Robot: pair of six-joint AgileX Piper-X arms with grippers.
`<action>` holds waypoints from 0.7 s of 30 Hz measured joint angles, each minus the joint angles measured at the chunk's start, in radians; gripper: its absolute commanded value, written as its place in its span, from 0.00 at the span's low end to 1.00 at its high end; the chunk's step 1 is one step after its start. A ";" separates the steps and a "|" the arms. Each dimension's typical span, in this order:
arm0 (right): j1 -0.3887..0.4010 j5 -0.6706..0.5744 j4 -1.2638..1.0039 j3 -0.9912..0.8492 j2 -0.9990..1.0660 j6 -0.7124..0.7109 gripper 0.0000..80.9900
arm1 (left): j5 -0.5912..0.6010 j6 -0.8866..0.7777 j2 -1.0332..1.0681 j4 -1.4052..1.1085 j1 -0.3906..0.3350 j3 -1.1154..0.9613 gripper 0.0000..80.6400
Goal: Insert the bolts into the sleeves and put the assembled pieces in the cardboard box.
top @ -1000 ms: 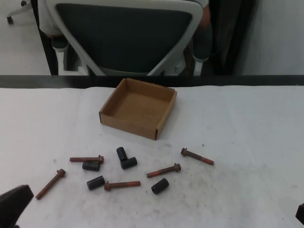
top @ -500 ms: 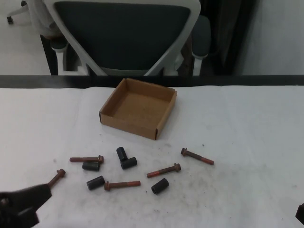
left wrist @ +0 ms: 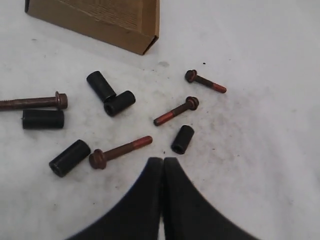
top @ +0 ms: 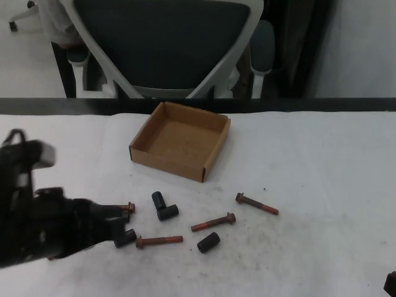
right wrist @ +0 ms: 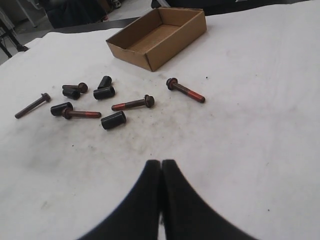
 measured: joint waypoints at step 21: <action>0.000 0.019 -0.002 0.000 0.000 -0.002 0.01 | -0.136 0.229 0.527 0.363 -0.018 -0.513 0.01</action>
